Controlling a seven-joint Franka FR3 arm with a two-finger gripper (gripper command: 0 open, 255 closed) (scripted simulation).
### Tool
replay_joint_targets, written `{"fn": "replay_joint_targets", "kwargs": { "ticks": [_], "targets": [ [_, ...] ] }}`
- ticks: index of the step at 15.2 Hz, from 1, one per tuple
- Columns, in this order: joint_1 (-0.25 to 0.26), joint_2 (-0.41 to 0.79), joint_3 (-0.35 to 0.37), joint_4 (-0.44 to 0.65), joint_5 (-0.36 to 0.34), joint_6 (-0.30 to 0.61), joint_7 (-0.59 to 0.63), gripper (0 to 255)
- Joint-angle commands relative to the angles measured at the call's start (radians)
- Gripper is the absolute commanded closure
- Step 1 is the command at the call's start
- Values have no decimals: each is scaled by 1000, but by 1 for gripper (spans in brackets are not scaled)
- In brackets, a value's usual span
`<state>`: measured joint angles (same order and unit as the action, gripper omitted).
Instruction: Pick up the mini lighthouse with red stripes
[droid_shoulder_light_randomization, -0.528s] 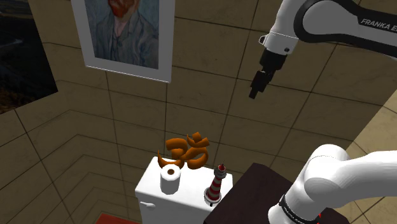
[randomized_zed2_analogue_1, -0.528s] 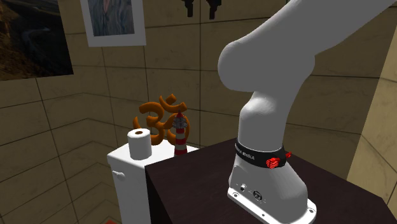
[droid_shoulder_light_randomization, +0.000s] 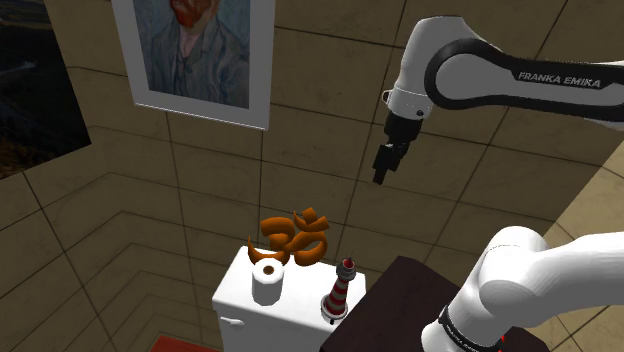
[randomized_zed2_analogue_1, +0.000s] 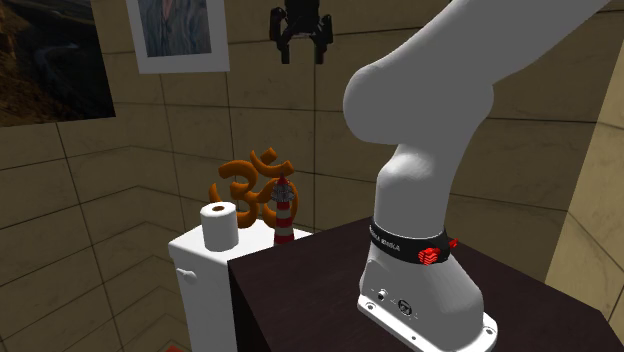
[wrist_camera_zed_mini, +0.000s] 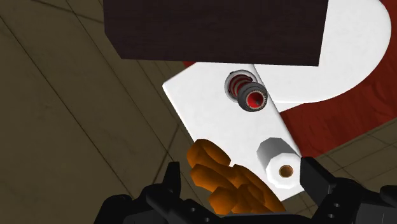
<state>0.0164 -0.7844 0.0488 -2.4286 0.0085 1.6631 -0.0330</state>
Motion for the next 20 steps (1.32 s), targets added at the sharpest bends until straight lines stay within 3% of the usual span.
{"fn": "replay_joint_targets", "kwargs": {
  "ticks": [1, 11, 15, 20],
  "targets": [
    [5, 24, 11, -44, 5, 42, 8, 0],
    [46, 211, 100, -214, 54, 270, 83, 0],
    [63, 322, 137, -257, 71, 372, 114, 0],
    [63, 373, 145, -289, 72, 449, 120, 0]
  ]
}}
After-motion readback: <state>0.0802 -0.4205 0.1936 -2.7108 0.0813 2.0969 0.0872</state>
